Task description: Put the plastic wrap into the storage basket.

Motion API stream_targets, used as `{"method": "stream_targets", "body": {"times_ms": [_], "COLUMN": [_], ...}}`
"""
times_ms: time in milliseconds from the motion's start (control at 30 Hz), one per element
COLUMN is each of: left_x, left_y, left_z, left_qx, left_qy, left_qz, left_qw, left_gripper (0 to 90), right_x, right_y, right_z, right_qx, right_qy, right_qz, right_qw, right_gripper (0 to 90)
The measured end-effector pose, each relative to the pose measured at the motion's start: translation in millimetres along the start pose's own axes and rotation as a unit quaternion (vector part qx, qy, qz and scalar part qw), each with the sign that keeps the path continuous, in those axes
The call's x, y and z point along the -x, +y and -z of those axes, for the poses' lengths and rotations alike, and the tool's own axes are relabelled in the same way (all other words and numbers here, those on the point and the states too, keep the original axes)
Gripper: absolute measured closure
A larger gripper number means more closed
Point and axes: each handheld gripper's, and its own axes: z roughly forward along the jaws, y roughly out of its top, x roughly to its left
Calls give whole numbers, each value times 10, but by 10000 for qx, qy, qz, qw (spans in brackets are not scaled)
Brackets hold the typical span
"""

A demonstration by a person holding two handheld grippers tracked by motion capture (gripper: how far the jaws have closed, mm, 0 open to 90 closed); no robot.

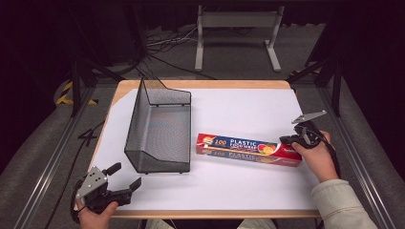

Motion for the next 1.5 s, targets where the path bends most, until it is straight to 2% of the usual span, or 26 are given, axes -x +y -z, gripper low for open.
{"method": "stream_targets", "body": {"times_ms": [133, 300, 667, 800, 967, 1100, 1167, 1300, 1433, 1500], "left_x": [3, 7, 17, 18, 27, 20, 16, 13, 12, 10], "left_y": [-5, -5, -3, -3, -1, -3, -7, -8, -12, -13], "left_z": [-6, -7, -24, -26, -30, -29, -31, -24, -18, -17], "left_qx": [-4, -4, -51, -49, -58, -79, -71, -78, -70, -68], "left_qy": [4, 7, 2, 5, 3, 43, 47, 53, 53, 50], "left_qz": [23, 19, -7, -6, 0, 0, 32, 29, 40, 40], "left_qw": [10000, 10000, 10000, 10000, 10000, 10000, 10000, 10000, 10000, 10000], "left_gripper": [114, 114, 114, 114, 114, 114, 114, 115, 114, 114], "right_x": [-20, -95, -344, -435, -477, -501, -549, -701, -845, -923], "right_y": [-41, -104, -316, -345, -333, -259, -203, -34, 104, 157], "right_z": [33, 83, 210, 239, 233, 212, 216, 237, 225, 184], "right_qx": [-58, -140, -266, -421, -464, -165, 5, 334, 371, 253], "right_qy": [149, 203, 495, 709, 711, 547, 475, 512, 690, 791], "right_qz": [-47, -43, 8, 125, 286, 437, 573, 850, 891, 972], "right_qw": [9999, 9997, 9984, 9965, 9960, 9974, 9972, 9945, 9929, 9918], "right_gripper": [900, 900, 900, 900, 893, 773, 683, 527, 390, 341]}}
